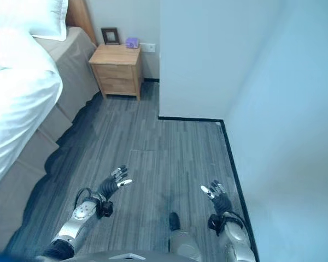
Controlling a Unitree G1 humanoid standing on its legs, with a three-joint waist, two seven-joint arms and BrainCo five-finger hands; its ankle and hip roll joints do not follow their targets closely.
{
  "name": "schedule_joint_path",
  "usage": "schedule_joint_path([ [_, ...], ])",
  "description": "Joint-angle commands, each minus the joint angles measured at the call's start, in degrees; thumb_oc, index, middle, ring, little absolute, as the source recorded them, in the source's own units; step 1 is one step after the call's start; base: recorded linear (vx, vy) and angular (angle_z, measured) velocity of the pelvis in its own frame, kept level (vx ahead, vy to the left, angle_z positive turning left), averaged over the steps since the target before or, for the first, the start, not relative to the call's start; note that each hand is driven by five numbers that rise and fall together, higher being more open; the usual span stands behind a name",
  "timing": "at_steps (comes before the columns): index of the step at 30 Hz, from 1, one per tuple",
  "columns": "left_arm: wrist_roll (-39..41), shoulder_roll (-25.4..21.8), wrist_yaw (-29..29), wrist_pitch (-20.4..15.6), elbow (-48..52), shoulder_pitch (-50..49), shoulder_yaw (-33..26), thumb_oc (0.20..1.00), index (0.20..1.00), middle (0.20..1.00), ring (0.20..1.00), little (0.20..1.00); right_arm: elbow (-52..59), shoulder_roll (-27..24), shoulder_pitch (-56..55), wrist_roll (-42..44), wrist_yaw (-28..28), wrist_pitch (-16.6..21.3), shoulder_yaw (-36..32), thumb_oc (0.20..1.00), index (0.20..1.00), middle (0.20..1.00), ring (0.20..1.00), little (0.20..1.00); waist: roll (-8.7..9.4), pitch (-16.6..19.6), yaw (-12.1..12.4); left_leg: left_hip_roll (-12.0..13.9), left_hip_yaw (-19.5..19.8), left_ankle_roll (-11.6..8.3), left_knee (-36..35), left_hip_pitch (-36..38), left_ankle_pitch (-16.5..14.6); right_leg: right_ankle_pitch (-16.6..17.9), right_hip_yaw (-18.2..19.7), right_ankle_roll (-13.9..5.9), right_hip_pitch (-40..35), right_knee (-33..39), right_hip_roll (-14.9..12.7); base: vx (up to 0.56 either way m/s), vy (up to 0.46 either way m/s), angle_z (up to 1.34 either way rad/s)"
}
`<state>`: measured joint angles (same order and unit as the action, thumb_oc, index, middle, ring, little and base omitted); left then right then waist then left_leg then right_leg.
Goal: Making the bed.
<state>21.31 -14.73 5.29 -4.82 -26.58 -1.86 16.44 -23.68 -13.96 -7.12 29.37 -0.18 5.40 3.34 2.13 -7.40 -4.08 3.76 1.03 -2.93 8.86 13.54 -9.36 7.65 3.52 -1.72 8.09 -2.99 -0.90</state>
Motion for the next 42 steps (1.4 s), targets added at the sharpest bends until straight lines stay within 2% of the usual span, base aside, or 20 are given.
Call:
schedule_joint_path([
  [1, 2.7, -2.1, -0.5, -2.4, 3.8, 0.2, -2.8, 1.0, 1.0, 1.0, 1.0, 1.0, 6.1, -2.1, -0.7, 2.1, 0.5, 3.0, -0.3, 1.0, 1.0, 1.0, 1.0, 1.0, 1.89, 0.0, 0.5, 1.2, 2.4, -0.82, 10.3, -10.4, 11.9, -2.7, -0.4, -4.96, -3.7, 0.2, -4.1, 0.22, -0.542, 0.1],
  [2, 2.8, -2.0, -0.6, -2.0, 4.2, -0.2, -3.5, 1.0, 1.0, 1.0, 1.0, 1.0, 7.1, -2.4, -1.4, 4.1, 0.5, 3.6, -1.0, 1.0, 1.0, 1.0, 1.0, 1.0, 3.37, -1.4, 0.7, 2.9, 0.1, 0.54, 24.4, -17.2, 17.0, -3.2, -1.6, -2.37, -6.9, 1.4, -3.6, 0.21, -0.564, 0.38],
  [3, 2.8, -2.1, -0.3, -1.9, 4.5, -0.4, -3.8, 1.0, 1.0, 1.0, 1.0, 1.0, 7.0, -2.5, -1.8, 4.5, 0.4, 3.8, -1.2, 1.0, 1.0, 1.0, 1.0, 1.0, 3.8, -2.0, 0.9, 4.3, -2.2, 1.54, 28.5, -20.1, 17.2, -3.7, -1.9, -1.23, -8.2, 1.7, -3.0, 0.19, -0.538, 0.53],
  [6, 5.2, -1.3, -0.3, -1.6, 4.3, -0.4, -4.5, 1.0, 1.0, 1.0, 1.0, 1.0, 5.6, -3.1, -1.9, 4.3, -1.8, 3.4, -2.1, 1.0, 1.0, 1.0, 1.0, 1.0, 3.64, -2.6, 1.8, 6.4, -6.8, 1.07, 29.8, -25.8, 17.0, -5.8, -2.5, -0.01, -11.0, 2.5, -2.2, 0.21, -0.227, 0.2],
  [10, 7.5, 0.0, -0.7, -1.8, 2.7, -0.6, -5.8, 1.0, 1.0, 1.0, 1.0, 1.0, 5.5, -2.5, -2.0, 7.0, -1.7, 3.7, -3.9, 1.0, 1.0, 1.0, 1.0, 1.0, 2.86, -1.8, 2.7, 3.4, -8.8, 0.11, 18.0, -28.2, 16.0, -6.8, -3.0, -0.59, -13.6, 4.3, -2.3, 0.3, -0.024, 0.05],
  [11, 6.9, 0.0, -1.0, -2.2, 1.8, -1.2, -6.2, 1.0, 1.0, 1.0, 1.0, 1.0, 4.2, -2.6, -2.2, 6.0, -2.0, 3.9, -4.1, 1.0, 1.0, 1.0, 1.0, 1.0, 1.87, -1.3, 3.6, 0.6, -10.2, 0.66, 6.5, -27.7, 16.3, -7.9, -3.2, -1.2, -14.5, 4.8, -1.5, 0.24, 0.025, -0.08],
  [12, 6.9, 0.0, -1.0, -2.2, 1.8, -1.2, -6.2, 1.0, 1.0, 1.0, 1.0, 1.0, 4.2, -2.6, -2.2, 6.0, -2.0, 3.9, -4.1, 1.0, 1.0, 1.0, 1.0, 1.0, 1.92, -1.3, 3.6, 0.6, -10.3, 0.67, 6.4, -27.6, 16.4, -7.9, -3.2, -1.21, -14.5, 4.8, -1.5, 0.54, 0.042, -0.1],
  [13, 5.7, -0.4, -1.4, -2.4, 1.3, -1.7, -6.6, 1.0, 1.0, 1.0, 1.0, 1.0, 2.8, -2.4, -2.0, 5.1, -2.3, 3.9, -3.8, 1.0, 1.0, 1.0, 1.0, 1.0, 0.06, -0.9, 5.5, -2.9, -8.2, 0.31, -4.1, -28.1, 20.0, -9.2, -2.3, -1.28, -17.1, 6.0, 1.0, 0.42, 0.024, -0.05],
  [16, 4.2, -0.9, -1.4, -2.2, 2.1, -2.6, -6.7, 1.0, 1.0, 1.0, 1.0, 1.0, 2.7, -2.5, -1.5, 4.6, -1.7, 3.5, -3.9, 1.0, 1.0, 1.0, 1.0, 1.0, -0.41, -0.8, 6.4, -4.5, -6.2, -0.33, -6.6, -27.2, 21.4, -10.7, -2.0, -1.41, -19.3, 6.2, 1.3, 0.36, 0.035, -0.2],
  [18, 3.7, -1.3, -0.5, -2.0, 2.8, -4.0, -6.3, 1.0, 1.0, 1.0, 1.0, 1.0, 3.0, -1.9, -2.3, 4.6, -1.2, 3.3, -3.9, 1.0, 1.0, 1.0, 1.0, 1.0, -0.27, 0.1, 6.0, -4.5, -6.6, 1.53, -4.8, -25.7, 18.6, -13.7, -2.2, -1.86, -20.1, 4.1, 0.4, 0.4, 0.085, -0.54],
  [20, 4.1, -1.3, -0.7, -1.8, 2.6, -4.0, -6.1, 1.0, 1.0, 1.0, 1.0, 1.0, 2.4, -0.7, -2.0, 5.0, -1.6, 3.6, -3.8, 1.0, 1.0, 1.0, 1.0, 1.0, 0.31, 0.8, 6.0, -4.6, -7.8, 3.11, -5.8, -23.8, 17.0, -14.4, -1.9, -3.06, -18.4, -4.2, -0.4, 0.29, 0.108, -0.29],
  [22, 5.3, -1.5, -1.8, -1.8, 2.9, -2.7, -6.1, 1.0, 1.0, 1.0, 1.0, 1.0, 2.8, 1.1, -0.5, 6.9, -1.7, 4.0, -2.5, 1.0, 1.0, 1.0, 1.0, 1.0, 0.66, -1.5, 5.1, -3.9, -9.2, 4.87, -6.4, -19.9, 14.3, -7.4, -2.0, -7.61, -7.4, -25.4, -1.0, 0.26, 0.129, -0.53],
  [23, 5.2, -1.7, -2.2, -1.9, 3.3, -2.2, -6.1, 1.0, 1.0, 1.0, 1.0, 1.0, 2.9, 1.4, -0.2, 6.5, -1.4, 3.7, -1.9, 1.0, 1.0, 1.0, 1.0, 1.0, -0.1, -2.5, 4.8, -2.9, -9.8, 5.27, -6.9, -18.4, 14.0, -4.9, -3.2, -8.29, -4.3, -30.0, -1.2, 0.15, 0.089, -0.86],
  [26, 5.2, -2.4, -2.5, -2.1, 3.6, -1.4, -6.1, 1.0, 1.0, 1.0, 1.0, 1.0, 2.5, 1.3, 0.0, 4.3, -1.6, 3.1, -1.3, 1.0, 1.0, 1.0, 1.0, 1.0, -0.91, -3.5, 4.4, -2.3, -10.5, 5.68, -8.8, -15.0, 13.3, -5.1, -6.8, -7.69, -0.3, -34.5, -4.0, 0.2, 0.108, -0.15],
  [28, 5.9, -2.9, -2.2, -2.0, 4.0, -1.2, -6.8, 1.0, 1.0, 1.0, 1.0, 1.0, 2.2, 1.6, -0.5, 3.8, -1.7, 2.7, -1.5, 1.0, 1.0, 1.0, 1.0, 1.0, -1.66, -3.0, 3.8, -2.4, -10.0, 5.07, -10.3, -11.9, 12.1, -6.5, -10.1, -6.11, 1.2, -26.3, -7.5, 0.37, 0.018, 0.02],
  [29, 6.0, -3.0, -2.3, -2.1, 3.6, -0.9, -6.9, 1.0, 1.0, 1.0, 1.0, 1.0, 2.2, 1.5, -0.8, 3.8, -1.6, 2.7, -1.8, 1.0, 1.0, 1.0, 1.0, 1.0, -1.59, -2.8, 3.1, -2.8, -9.2, 4.75, -10.7, -11.4, 11.9, -6.8, -8.6, -6.12, 1.7, -22.4, -6.3, 0.43, -0.073, 0.0],
  [30, 5.9, -3.0, -2.2, -2.3, 2.5, -0.4, -6.7, 1.0, 1.0, 1.0, 1.0, 1.0, 1.9, 1.4, -1.3, 4.1, -1.7, 2.8, -2.4, 1.0, 1.0, 1.0, 1.0, 1.0, -0.96, -3.0, 1.5, -4.2, -7.3, 4.27, -10.7, -10.4, 11.0, -7.2, -3.7, -6.15, 0.6, -11.0, -4.1, 0.23, -0.075, 0.06],
  [31, 5.9, -3.0, -2.2, -2.3, 2.5, -0.3, -6.7, 1.0, 1.0, 1.0, 1.0, 1.0, 1.9, 1.4, -1.3, 4.1, -1.7, 2.8, -2.4, 1.0, 1.0, 1.0, 1.0, 1.0, -1.04, -3.0, 1.5, -4.1, -7.3, 4.26, -10.7, -10.4, 11.0, -6.9, -3.7, -6.14, 0.4, -10.5, -4.0, 0.2, -0.069, 0.26],
  [34, 4.6, -3.4, -2.4, -2.8, 1.6, 0.7, -6.7, 1.0, 1.0, 1.0, 1.0, 1.0, 3.1, 1.2, -3.9, 4.4, -1.5, 2.7, -3.4, 1.0, 1.0, 1.0, 1.0, 1.0, 0.32, -2.5, 0.3, -5.2, -4.5, 4.14, -11.2, -9.6, 10.1, -5.7, 5.9, -7.08, -2.1, -4.2, -1.8, 0.16, -0.05, 0.86],
  [42, 6.0, -0.8, -2.8, -2.7, 0.7, -1.2, -7.3, 1.0, 1.0, 1.0, 1.0, 1.0, 2.0, 0.0, -4.5, 4.4, -1.8, 3.0, -5.4, 1.0, 1.0, 1.0, 1.0, 1.0, 0.34, 0.1, 0.6, -5.2, -3.1, 3.36, -13.2, -9.5, 10.7, -3.7, 2.9, -5.82, -6.9, 4.4, -2.0, 0.13, -0.079, 0.45],
])
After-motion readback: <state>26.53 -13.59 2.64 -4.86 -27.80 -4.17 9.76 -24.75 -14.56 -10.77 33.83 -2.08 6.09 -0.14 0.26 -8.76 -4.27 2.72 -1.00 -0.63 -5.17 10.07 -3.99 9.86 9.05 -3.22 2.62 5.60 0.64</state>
